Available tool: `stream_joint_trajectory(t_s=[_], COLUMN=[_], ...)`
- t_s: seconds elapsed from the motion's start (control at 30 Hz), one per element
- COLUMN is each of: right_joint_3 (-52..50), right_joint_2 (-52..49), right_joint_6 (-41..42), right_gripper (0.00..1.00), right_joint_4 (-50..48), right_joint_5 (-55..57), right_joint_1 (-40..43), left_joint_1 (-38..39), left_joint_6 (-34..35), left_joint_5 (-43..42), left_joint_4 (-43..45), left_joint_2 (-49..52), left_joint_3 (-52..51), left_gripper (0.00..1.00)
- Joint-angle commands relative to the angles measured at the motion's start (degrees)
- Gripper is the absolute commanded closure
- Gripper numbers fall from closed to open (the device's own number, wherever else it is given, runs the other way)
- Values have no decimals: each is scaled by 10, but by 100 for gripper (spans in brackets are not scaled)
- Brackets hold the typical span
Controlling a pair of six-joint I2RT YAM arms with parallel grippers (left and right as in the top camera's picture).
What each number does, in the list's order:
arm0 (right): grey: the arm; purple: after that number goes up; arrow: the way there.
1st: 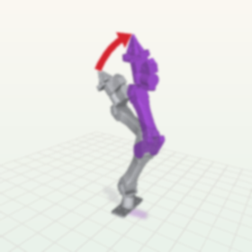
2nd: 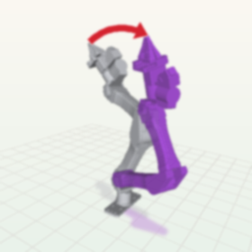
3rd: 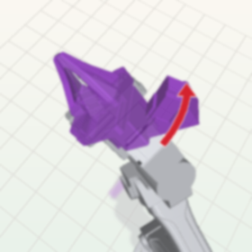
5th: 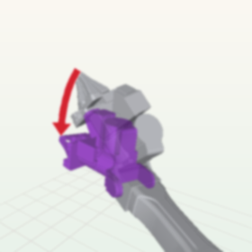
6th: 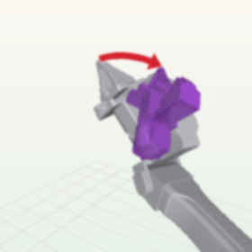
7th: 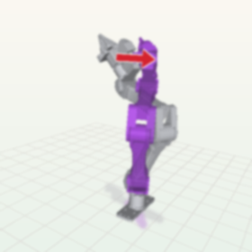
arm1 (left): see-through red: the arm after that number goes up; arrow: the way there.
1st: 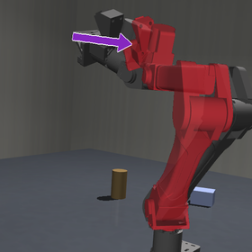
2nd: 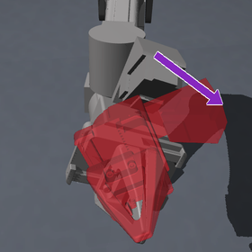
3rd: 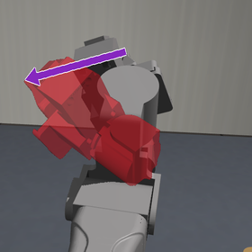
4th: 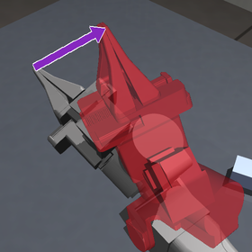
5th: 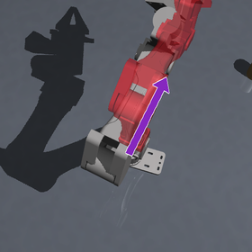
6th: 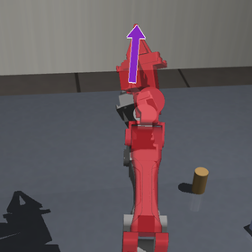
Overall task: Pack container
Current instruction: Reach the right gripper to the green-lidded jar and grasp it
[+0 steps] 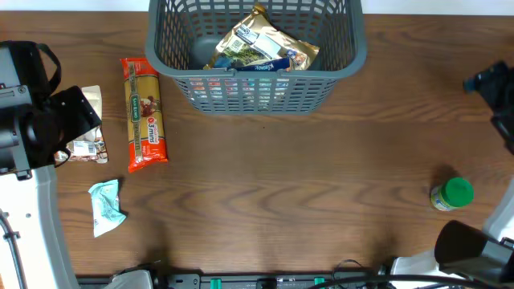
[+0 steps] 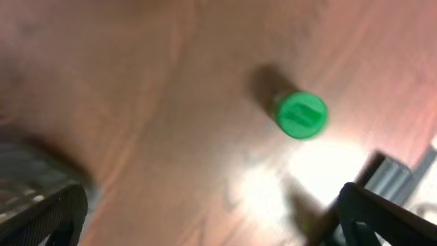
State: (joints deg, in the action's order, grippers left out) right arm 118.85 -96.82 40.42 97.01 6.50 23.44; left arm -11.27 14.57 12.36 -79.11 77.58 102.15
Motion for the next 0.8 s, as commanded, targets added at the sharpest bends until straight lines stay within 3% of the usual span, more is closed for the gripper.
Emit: stream_joint_trajectory(t_s=[0.0, 0.43, 0.77], right_joint_3=[-63, -253, -425], right_joint_2=[14, 15, 16], right_joint_6=[13, -49, -47], right_gripper=[1, 1, 1], right_joint_4=[1, -99, -240], right_joint_5=[-3, -3, -21], right_joint_1=[35, 137, 148], left_joint_1=[-3, -3, -3], left_joint_6=[-7, -7, -7], left_joint_5=[0, 0, 0], left_joint_4=[-2, -1, -2], left_joint_2=[3, 3, 3], left_joint_3=[9, 9, 9], left_gripper=[9, 9, 9])
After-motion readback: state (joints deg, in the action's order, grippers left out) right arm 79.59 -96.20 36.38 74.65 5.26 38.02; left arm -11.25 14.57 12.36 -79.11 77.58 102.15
